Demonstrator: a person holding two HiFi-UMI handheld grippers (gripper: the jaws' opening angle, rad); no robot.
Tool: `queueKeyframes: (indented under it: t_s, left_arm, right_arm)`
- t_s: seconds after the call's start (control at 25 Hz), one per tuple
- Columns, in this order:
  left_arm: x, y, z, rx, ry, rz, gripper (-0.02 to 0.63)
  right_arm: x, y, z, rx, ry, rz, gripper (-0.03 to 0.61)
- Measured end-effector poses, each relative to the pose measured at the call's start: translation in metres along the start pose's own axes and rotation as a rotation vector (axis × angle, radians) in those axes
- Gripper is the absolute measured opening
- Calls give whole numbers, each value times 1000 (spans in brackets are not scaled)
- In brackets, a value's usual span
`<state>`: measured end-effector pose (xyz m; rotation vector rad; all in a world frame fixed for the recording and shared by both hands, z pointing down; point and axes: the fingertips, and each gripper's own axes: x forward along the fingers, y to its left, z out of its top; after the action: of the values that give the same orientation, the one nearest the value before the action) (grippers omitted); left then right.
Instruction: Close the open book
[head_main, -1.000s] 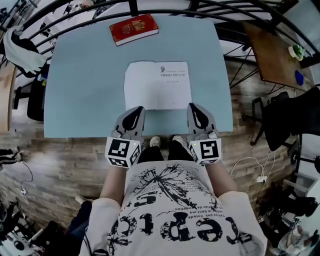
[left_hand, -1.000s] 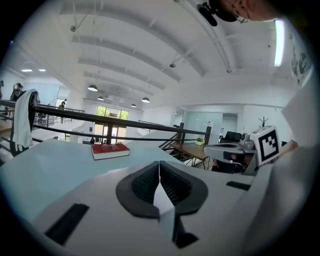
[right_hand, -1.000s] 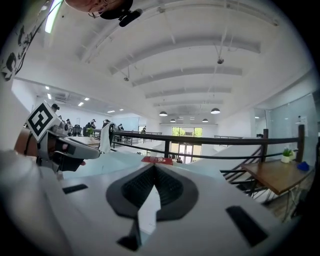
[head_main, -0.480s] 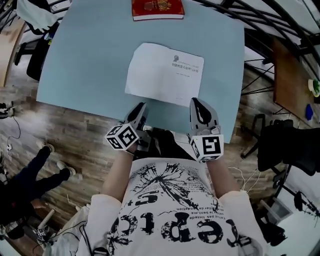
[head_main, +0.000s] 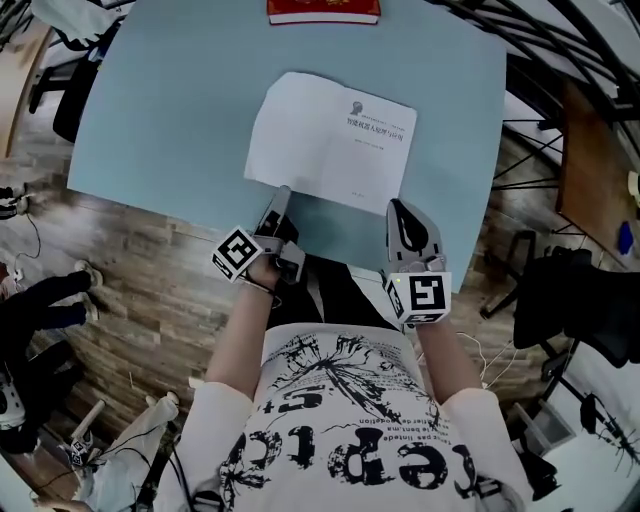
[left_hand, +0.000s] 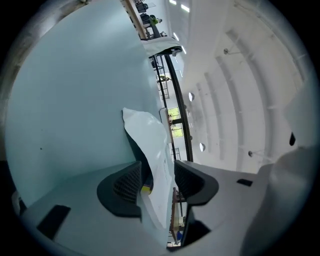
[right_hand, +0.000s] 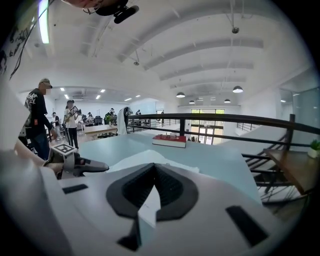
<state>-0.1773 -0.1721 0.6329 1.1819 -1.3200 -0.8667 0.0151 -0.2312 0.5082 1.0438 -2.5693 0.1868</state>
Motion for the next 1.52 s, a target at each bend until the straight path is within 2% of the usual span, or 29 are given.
queueKeyframes:
  t_s: [0.24,0.32,0.48,0.56,0.6,0.88,1.0,1.24,1.36,1.52]
  left_arm:
    - [14,16,10,-154,-76,8,192]
    - [15,21,12,-190,-100,13,152]
    - [18,19,14,-231,-111,-1,53]
    - [18,9,14,-234,-108,-34,35]
    - [18,3,14,-209,-99,-45,31]
    - [16,-35,0,119,22,-45,23]
    - [17,-49,-11,269,74,-28,21]
    - [21,-66,-36,520,150,30,21]
    - [26,-72,-50,742,201,75,21]
    - [32,-78,-76,1109,284,112,21]
  right_arm:
    - [-4,-7,-3,11,0,-18,11]
    - [-6,-10,-4,12,-3,-26,11]
    - [-9,-12,-2,9,-7,-44,11]
    - [-11,-13,0,7,-7,-54,11]
    - [-13,-13,2,6,-9,-60,11]
    - [-29,-21,13,13,-37,-110,11]
    - [-39,-25,16,16,-52,-127,11]
    - [-60,-33,17,25,-79,-166,11]
    - [-69,-39,16,26,-88,-186,11]
    - [-81,-45,15,26,-93,-202,11]
